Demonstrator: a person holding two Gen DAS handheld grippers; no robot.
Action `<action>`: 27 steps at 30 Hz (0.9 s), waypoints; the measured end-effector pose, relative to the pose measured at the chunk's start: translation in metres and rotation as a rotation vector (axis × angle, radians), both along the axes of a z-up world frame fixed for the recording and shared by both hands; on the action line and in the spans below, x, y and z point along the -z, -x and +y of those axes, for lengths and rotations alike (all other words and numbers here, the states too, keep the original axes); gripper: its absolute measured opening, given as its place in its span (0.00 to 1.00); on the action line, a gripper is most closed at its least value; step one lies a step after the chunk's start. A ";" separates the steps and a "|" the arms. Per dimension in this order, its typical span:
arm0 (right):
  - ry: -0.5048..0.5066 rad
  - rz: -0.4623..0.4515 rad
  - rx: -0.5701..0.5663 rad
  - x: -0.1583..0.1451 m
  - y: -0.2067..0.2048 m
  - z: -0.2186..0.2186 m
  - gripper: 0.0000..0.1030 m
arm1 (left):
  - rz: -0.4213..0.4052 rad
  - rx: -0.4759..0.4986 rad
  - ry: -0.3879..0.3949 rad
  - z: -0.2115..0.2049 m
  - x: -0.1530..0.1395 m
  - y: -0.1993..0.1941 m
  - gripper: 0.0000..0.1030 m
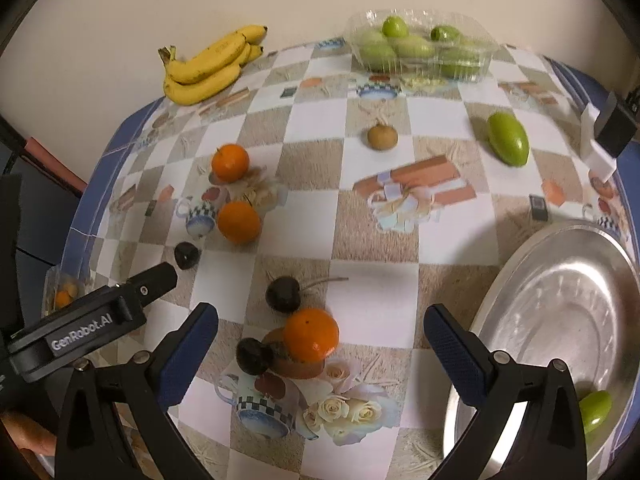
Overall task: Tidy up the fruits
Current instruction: 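Grasp the tangerine with the right gripper while the left tool approaches a dark plum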
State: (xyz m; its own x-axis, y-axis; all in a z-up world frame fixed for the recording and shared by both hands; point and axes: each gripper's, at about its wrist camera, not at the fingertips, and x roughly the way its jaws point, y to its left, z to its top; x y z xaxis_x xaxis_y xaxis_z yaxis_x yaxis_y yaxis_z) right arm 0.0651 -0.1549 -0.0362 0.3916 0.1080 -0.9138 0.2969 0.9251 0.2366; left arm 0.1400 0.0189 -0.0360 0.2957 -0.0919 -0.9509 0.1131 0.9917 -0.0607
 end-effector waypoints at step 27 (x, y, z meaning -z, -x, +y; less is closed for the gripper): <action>-0.021 0.085 -0.039 0.035 0.000 0.018 0.36 | 0.100 -0.059 0.086 0.002 0.015 0.000 0.99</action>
